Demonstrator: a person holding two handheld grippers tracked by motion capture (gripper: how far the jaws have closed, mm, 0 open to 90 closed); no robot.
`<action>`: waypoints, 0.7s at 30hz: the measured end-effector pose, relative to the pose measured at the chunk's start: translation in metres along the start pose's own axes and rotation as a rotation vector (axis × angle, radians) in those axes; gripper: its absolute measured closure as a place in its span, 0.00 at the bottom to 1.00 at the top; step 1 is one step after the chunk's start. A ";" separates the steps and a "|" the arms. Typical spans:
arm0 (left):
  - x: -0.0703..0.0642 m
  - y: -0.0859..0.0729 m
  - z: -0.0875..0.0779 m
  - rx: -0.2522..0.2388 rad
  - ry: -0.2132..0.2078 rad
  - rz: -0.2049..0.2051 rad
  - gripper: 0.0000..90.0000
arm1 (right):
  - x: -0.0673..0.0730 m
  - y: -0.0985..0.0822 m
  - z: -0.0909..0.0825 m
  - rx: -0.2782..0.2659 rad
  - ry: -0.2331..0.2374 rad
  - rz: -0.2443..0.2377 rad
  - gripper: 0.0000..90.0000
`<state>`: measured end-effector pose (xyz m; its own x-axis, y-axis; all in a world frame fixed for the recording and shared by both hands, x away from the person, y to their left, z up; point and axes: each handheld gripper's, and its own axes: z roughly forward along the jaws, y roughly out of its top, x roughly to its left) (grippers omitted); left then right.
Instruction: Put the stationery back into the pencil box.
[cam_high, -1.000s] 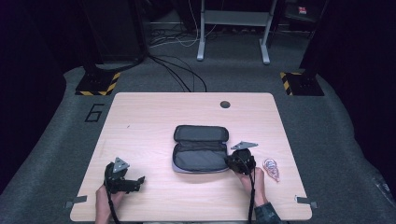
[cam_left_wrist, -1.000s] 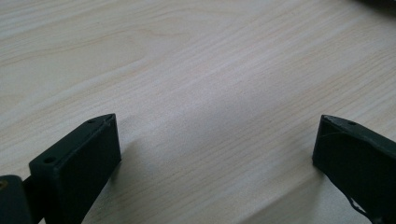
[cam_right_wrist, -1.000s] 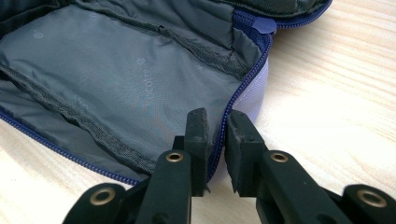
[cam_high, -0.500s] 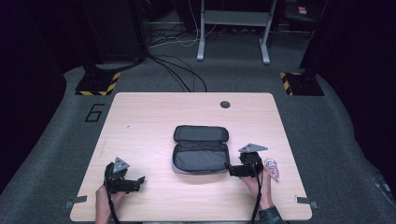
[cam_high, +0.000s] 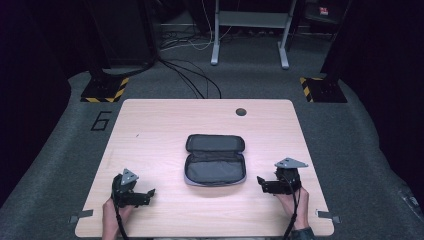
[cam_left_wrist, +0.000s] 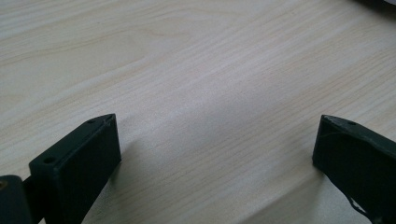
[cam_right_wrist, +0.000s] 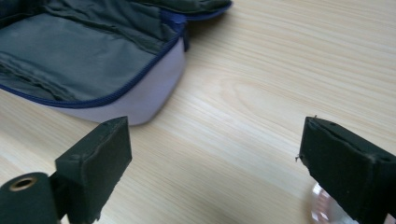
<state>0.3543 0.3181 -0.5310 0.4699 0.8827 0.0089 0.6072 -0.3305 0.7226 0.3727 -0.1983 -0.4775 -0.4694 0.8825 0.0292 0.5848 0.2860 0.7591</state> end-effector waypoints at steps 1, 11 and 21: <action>0.000 0.000 0.000 -0.001 0.001 0.000 0.01 | -0.004 -0.003 -0.003 0.000 -0.015 0.011 0.08; 0.000 0.000 0.000 -0.002 0.002 0.001 0.01 | -0.037 -0.027 -0.017 0.018 -0.121 0.055 0.03; 0.000 0.000 0.000 -0.003 0.003 0.001 0.01 | -0.055 -0.048 -0.007 0.060 -0.146 0.117 0.08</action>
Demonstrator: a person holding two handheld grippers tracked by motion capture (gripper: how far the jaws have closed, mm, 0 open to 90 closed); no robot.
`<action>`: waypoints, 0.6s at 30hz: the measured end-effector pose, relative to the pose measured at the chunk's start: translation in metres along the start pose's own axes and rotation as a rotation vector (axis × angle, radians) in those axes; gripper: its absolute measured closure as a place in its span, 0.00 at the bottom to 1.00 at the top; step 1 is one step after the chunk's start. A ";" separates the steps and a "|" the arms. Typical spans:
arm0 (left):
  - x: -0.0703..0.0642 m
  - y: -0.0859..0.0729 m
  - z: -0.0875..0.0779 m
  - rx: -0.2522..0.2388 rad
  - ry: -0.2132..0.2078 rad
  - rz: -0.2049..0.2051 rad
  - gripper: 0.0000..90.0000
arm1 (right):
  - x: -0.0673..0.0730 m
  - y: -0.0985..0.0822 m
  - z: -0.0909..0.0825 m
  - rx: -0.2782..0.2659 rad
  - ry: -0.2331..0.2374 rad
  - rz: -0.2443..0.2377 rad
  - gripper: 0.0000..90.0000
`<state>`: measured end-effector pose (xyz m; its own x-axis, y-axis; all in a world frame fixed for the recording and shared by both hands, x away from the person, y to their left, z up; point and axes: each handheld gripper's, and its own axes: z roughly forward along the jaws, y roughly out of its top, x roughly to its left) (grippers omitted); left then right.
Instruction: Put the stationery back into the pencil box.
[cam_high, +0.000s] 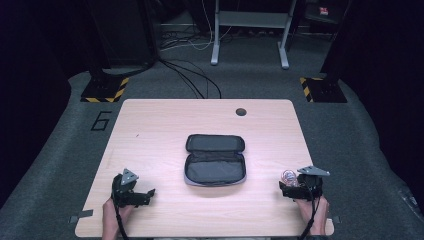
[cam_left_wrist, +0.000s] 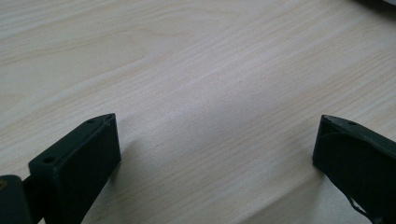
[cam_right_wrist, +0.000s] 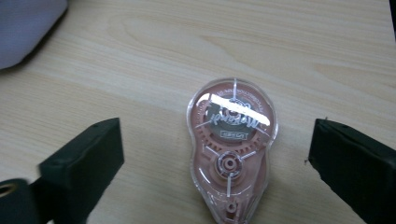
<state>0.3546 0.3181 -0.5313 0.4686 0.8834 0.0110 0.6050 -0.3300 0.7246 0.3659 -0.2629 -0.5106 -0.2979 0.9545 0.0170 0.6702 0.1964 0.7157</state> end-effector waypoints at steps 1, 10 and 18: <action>0.000 0.000 0.000 0.000 0.000 0.000 0.01 | -0.001 -0.001 0.001 -0.001 0.001 0.005 0.11; 0.000 0.000 0.000 0.001 -0.001 0.005 0.01 | -0.002 -0.008 0.005 -0.002 -0.011 0.014 0.34; 0.000 0.000 0.000 0.001 -0.001 0.005 0.01 | -0.003 -0.011 0.002 -0.014 -0.011 0.000 0.55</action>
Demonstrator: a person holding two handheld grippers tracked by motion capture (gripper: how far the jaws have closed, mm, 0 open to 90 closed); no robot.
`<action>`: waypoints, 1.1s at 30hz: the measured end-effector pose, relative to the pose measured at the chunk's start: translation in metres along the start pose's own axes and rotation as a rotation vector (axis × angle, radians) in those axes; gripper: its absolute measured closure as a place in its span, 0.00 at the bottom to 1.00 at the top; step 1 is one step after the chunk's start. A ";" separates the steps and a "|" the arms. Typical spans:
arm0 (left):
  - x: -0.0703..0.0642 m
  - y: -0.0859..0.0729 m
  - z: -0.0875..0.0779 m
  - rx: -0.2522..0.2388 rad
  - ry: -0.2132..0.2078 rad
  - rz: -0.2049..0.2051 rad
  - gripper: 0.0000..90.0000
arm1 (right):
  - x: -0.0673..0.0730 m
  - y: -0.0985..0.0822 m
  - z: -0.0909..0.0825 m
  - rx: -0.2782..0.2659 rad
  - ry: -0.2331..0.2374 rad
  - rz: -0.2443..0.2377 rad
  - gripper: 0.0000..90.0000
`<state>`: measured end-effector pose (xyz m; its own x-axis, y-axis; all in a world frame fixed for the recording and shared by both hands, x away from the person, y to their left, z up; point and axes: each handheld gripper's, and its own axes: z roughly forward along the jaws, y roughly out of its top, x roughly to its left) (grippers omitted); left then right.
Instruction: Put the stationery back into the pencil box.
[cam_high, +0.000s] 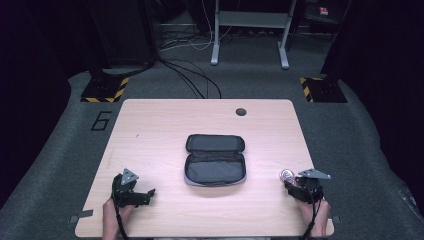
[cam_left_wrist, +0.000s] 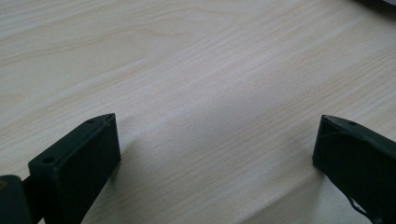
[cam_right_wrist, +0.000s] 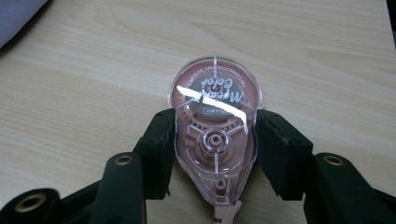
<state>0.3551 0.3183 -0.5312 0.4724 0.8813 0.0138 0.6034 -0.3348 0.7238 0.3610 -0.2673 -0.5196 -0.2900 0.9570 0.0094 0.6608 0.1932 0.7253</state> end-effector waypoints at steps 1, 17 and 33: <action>0.000 0.000 0.000 0.000 -0.001 -0.002 0.01 | 0.000 0.000 0.000 0.000 0.000 0.000 0.55; 0.000 0.000 0.000 0.000 0.000 0.000 0.01 | 0.004 0.003 -0.009 -0.029 0.005 -0.001 0.55; 0.000 0.000 0.000 0.000 0.001 0.000 0.01 | 0.024 0.027 -0.030 -0.082 0.041 -0.056 0.55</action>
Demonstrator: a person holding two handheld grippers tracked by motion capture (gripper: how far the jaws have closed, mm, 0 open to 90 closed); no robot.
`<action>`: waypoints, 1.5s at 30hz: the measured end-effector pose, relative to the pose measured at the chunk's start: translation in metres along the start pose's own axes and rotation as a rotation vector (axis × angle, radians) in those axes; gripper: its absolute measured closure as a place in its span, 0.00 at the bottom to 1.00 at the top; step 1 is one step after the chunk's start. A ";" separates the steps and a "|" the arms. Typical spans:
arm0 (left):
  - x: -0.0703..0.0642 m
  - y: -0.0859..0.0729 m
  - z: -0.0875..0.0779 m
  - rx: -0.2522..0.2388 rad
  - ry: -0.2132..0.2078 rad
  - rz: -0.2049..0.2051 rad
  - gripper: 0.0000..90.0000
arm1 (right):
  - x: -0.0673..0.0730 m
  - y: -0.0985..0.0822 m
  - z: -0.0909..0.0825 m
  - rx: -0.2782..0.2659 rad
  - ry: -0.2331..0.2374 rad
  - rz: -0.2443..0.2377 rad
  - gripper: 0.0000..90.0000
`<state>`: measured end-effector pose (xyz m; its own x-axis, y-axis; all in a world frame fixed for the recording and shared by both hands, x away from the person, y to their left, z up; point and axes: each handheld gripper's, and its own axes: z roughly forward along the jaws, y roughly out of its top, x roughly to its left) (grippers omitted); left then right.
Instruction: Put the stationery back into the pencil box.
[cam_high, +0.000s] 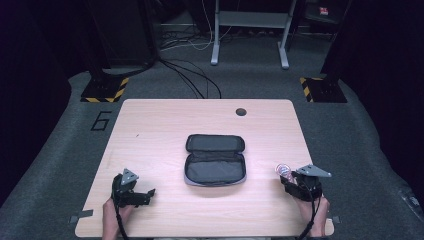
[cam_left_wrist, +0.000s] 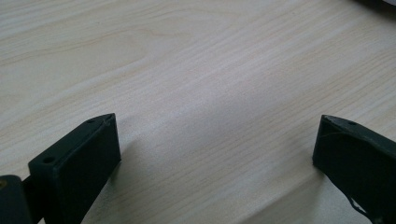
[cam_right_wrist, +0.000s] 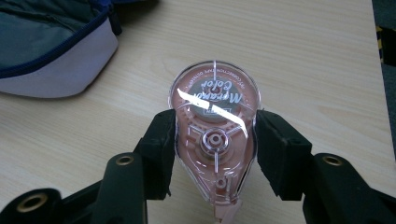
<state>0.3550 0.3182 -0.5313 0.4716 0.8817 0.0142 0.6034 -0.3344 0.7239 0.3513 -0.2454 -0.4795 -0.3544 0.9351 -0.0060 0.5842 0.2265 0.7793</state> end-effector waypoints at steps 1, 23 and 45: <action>0.000 0.000 0.000 0.000 -0.002 -0.001 0.01 | 0.000 0.002 0.000 0.002 0.005 -0.012 0.55; 0.000 0.000 0.000 0.000 -0.001 -0.001 0.01 | 0.037 0.044 0.003 -0.034 0.082 -0.106 0.55; 0.000 0.000 0.000 0.000 0.000 0.000 0.01 | 0.083 0.082 0.025 -0.041 0.192 -0.207 0.55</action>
<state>0.3550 0.3182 -0.5312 0.4716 0.8817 0.0144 0.6033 -0.3346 0.7239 0.3882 -0.1426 -0.4313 -0.5974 0.8003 -0.0522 0.4564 0.3928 0.7984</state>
